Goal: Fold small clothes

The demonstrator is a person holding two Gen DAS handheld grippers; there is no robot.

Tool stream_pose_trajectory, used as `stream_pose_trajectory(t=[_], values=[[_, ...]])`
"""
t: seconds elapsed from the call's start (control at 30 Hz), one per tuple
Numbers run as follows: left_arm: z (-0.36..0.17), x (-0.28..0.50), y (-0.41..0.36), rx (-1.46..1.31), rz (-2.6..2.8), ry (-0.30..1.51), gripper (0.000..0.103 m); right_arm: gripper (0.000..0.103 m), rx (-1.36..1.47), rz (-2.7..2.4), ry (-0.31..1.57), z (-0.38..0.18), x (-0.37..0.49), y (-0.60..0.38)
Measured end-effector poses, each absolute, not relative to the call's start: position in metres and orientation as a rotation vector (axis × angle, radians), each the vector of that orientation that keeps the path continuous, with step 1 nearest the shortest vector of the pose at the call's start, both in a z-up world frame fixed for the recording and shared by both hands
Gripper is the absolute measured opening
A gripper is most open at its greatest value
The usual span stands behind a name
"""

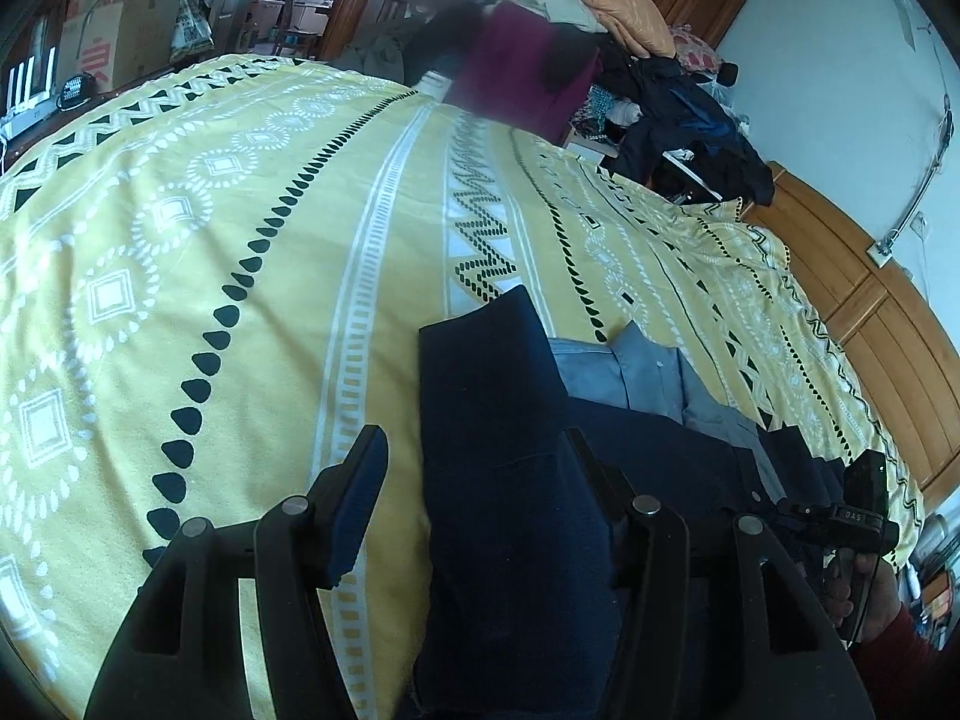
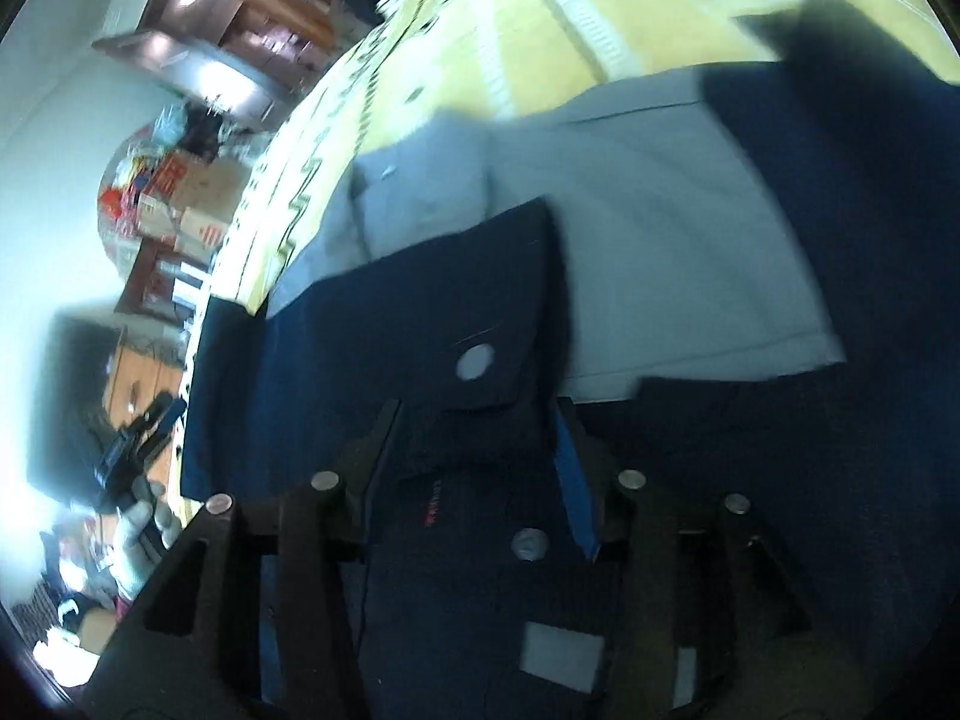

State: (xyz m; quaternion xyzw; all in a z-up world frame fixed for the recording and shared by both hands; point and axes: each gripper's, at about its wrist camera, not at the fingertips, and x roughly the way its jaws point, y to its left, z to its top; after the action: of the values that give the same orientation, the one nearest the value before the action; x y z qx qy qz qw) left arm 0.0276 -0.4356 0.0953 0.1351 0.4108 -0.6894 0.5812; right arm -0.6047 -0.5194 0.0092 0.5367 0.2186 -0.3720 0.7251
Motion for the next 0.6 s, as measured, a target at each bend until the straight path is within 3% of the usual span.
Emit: stream_pose_trajectory(t=[0.07,0.1,0.27,0.43,0.6], values=[[0.091,0.028,-0.437,0.326,-1.607,0.968,0.060,0.012,1.162,-0.832,0.519,0.007,-0.597,-0.523],[0.088,0.027,-0.438,0.331,-1.605,0.970,0.060,0.007,1.158,-0.841,0.513,0.007,-0.600,-0.524],[0.082,0.018,-0.441,0.386,-1.612,0.945,0.060,0.006,1.089,-0.948,0.406,0.039,-0.645,-0.504],[0.077,-0.002,-0.446,0.504,-1.625,0.873,0.060,0.006,1.121,-0.960,0.427,0.026,-0.655,-0.500],[0.047,-0.034,-0.452,0.855,-1.494,0.717,0.063,0.006,1.147,-0.992,0.392,0.020,-0.666,-0.496]])
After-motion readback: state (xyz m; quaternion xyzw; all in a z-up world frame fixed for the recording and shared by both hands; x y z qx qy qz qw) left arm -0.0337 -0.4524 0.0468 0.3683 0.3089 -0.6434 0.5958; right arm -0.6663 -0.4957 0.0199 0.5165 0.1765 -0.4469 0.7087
